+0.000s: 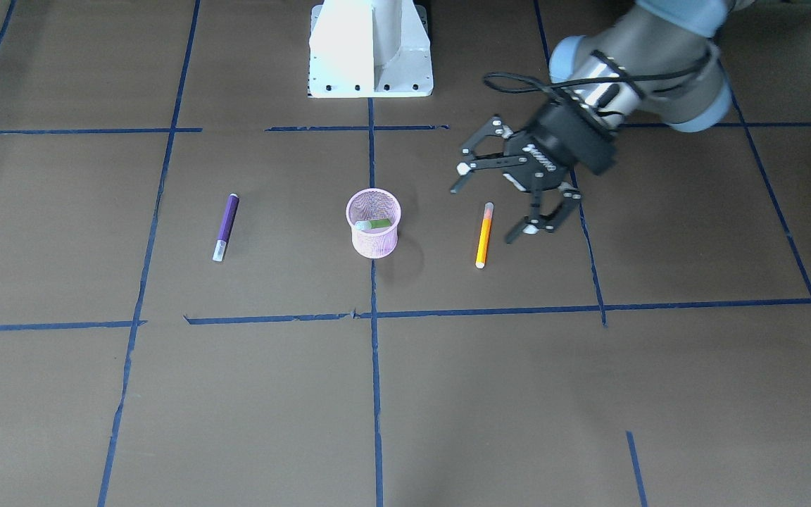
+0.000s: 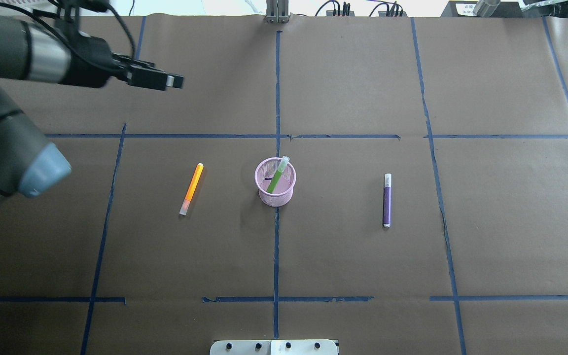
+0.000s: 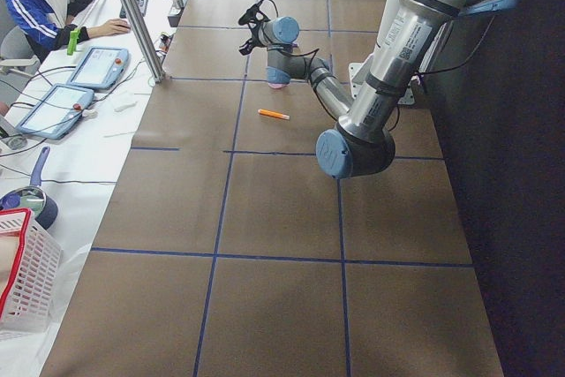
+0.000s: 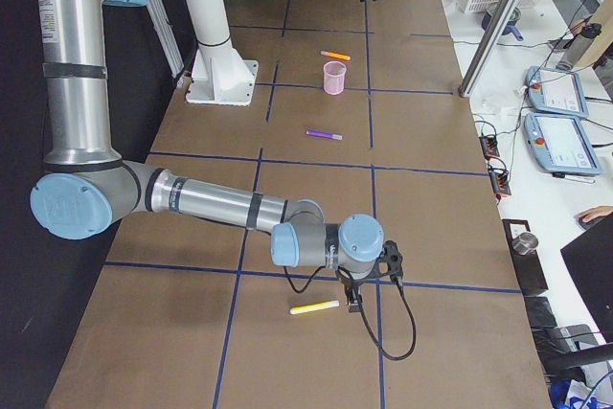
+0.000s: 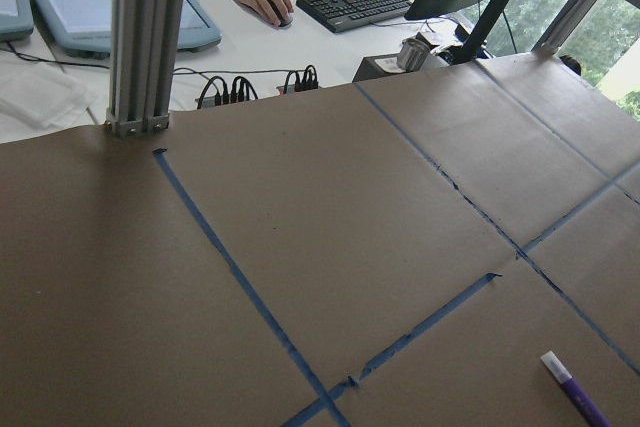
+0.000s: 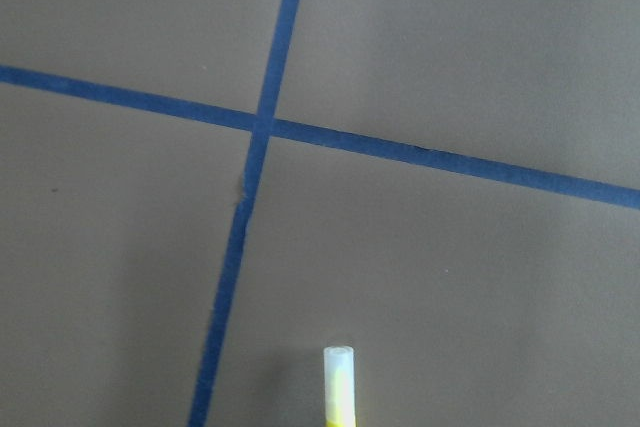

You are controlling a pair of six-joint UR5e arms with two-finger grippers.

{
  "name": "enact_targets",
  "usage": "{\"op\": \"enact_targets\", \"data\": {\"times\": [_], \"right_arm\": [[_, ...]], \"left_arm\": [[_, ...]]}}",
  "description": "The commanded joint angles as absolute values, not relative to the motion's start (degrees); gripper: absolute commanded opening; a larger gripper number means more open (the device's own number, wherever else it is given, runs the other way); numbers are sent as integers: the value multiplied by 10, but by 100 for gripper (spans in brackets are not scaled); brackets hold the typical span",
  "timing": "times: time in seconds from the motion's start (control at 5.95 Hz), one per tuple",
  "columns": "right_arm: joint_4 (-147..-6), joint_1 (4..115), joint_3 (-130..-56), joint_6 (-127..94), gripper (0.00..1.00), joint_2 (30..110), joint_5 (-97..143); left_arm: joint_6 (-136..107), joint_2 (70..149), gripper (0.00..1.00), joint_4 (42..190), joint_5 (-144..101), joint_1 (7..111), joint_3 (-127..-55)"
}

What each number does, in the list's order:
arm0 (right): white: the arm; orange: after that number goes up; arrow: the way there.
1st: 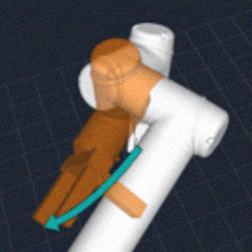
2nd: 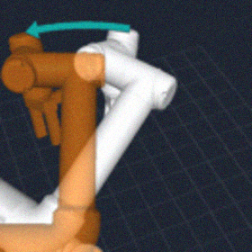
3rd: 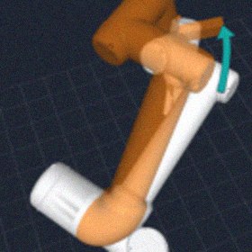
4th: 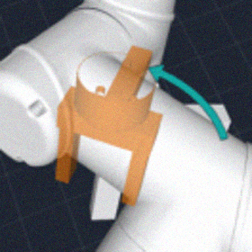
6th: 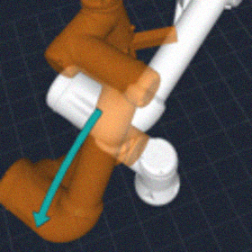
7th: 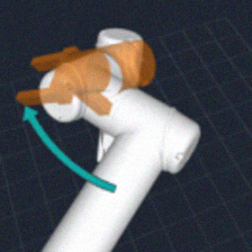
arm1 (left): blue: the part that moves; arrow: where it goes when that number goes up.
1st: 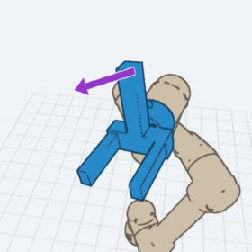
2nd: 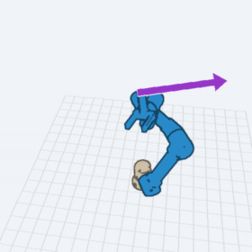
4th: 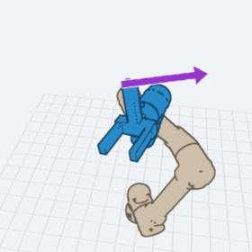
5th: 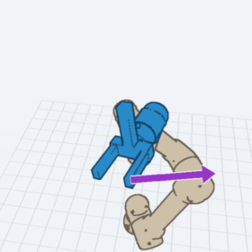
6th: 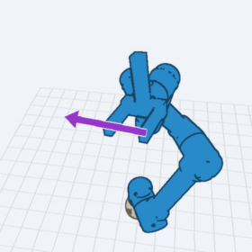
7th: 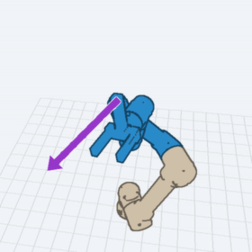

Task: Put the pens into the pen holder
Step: 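Withdraw the left gripper away from the cup, farther from the robot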

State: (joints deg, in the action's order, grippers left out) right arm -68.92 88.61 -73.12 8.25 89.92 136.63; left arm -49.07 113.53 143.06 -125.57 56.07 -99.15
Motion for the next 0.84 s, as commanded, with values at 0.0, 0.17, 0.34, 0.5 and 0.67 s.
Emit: {"op": "enact_targets", "data": {"times": [0.0,0.17,0.34,0.5,0.67], "right_arm": [[-568,856,-664,63,100,909,1368],[-530,829,-661,54,100,918,1353],[-515,811,-659,48,100,925,1350],[-515,800,-659,46,100,923,1341],[-518,792,-658,31,100,917,1340]], "left_arm": [[-488,1122,100,1421,-1341,627,-991],[-487,1115,100,1422,-1341,627,-992],[-487,1114,100,1422,-1341,626,-992],[-487,1115,100,1423,-1340,626,-991],[-487,1114,100,1423,-1339,626,-991]]}}
